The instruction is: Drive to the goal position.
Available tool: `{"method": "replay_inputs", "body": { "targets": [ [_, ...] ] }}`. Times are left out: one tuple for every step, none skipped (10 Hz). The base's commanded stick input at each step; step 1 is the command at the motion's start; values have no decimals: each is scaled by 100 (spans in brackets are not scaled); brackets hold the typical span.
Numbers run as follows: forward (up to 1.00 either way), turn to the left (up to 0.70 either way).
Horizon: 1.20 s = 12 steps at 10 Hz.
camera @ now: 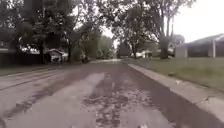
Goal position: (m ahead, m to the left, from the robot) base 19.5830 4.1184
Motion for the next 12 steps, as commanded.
{"method": "replay_inputs", "body": {
  "targets": [
    [70, -27],
    [70, -35],
    [70, -35],
    [70, -29],
    [70, -14],
    [70, 0],
    [70, 0],
    [70, 0],
    [70, 0],
    [70, 0],
    [70, 0],
    [70, 0]
  ]
}}
